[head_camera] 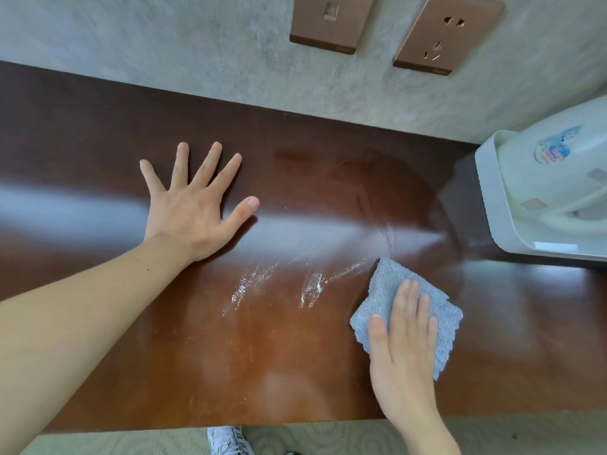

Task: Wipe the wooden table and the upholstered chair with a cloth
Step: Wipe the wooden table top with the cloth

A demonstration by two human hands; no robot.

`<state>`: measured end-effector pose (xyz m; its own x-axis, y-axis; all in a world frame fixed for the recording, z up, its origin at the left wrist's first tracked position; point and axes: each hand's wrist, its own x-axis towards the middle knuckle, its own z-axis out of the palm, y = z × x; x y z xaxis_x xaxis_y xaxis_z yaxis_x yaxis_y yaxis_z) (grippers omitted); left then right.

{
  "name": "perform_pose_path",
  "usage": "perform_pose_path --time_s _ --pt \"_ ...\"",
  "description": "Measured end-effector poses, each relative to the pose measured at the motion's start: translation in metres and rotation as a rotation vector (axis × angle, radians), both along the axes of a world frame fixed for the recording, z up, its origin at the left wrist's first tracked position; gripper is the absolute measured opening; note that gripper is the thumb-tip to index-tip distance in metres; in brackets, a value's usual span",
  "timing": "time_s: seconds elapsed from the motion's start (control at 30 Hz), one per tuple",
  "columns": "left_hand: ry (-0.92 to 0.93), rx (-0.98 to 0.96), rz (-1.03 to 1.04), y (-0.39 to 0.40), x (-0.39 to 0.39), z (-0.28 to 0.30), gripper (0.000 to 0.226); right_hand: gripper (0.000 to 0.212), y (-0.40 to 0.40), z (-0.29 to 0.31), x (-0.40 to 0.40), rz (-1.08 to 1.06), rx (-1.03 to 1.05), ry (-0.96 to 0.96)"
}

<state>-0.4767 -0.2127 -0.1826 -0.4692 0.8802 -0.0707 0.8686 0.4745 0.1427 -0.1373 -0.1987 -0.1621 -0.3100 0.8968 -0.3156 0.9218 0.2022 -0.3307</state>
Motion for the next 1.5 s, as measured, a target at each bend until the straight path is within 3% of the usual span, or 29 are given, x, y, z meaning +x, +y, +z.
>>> perform_pose_path --time_s 0.13,0.43,0.7,0.87,1.1,1.27,1.5 --pt "0.008 0.000 -0.002 0.001 0.000 0.000 0.079 0.067 0.015 -0.003 -0.017 0.032 0.046 -0.085" --pt "0.012 -0.008 0.008 0.001 0.001 0.002 0.077 0.065 0.129 -0.014 -0.100 0.178 0.160 -0.106" --pt "0.007 -0.020 0.002 0.002 -0.001 0.003 0.077 0.064 0.184 -0.014 -0.146 0.265 0.116 -0.090" --pt "-0.009 -0.008 -0.001 0.002 0.000 0.005 0.078 0.064 0.148 -0.012 -0.131 0.292 0.092 -0.058" --pt "-0.008 -0.012 0.034 -0.006 -0.006 0.004 0.077 0.061 0.032 -0.001 -0.080 0.337 0.045 -0.016" --pt "-0.019 -0.007 0.012 0.002 0.001 0.006 0.078 0.063 -0.035 0.003 -0.031 0.246 0.036 -0.079" --pt "-0.007 -0.017 0.011 0.002 0.000 0.006 0.080 0.064 -0.028 -0.002 -0.048 0.255 0.076 -0.140"
